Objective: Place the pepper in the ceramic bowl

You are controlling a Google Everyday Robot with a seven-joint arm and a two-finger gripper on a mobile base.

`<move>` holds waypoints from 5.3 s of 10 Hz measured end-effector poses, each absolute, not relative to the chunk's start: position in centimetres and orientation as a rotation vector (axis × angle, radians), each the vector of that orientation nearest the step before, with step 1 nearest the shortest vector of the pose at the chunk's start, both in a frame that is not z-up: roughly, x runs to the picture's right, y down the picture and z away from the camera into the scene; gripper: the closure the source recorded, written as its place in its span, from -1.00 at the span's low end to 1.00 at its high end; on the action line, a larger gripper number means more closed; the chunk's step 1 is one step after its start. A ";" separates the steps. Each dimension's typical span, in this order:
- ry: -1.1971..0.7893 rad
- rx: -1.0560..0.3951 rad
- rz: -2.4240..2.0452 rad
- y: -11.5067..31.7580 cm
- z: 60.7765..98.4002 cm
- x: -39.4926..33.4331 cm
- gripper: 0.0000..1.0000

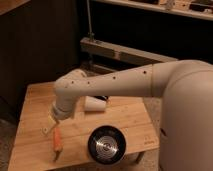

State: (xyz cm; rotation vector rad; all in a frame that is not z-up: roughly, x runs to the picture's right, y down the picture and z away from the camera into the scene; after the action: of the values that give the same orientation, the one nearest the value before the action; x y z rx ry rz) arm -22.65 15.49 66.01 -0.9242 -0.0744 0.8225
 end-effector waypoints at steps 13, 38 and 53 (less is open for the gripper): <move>-0.036 -1.008 1.045 17.0 73.0 -20.4 -0.60; 0.031 -1.120 0.815 28.2 72.6 -27.4 -0.60; -0.030 -1.091 0.808 24.4 75.6 -29.6 -0.60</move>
State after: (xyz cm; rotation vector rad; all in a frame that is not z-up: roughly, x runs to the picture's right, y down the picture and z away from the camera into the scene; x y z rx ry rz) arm -29.62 24.41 75.57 -1.0907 -0.0299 0.8076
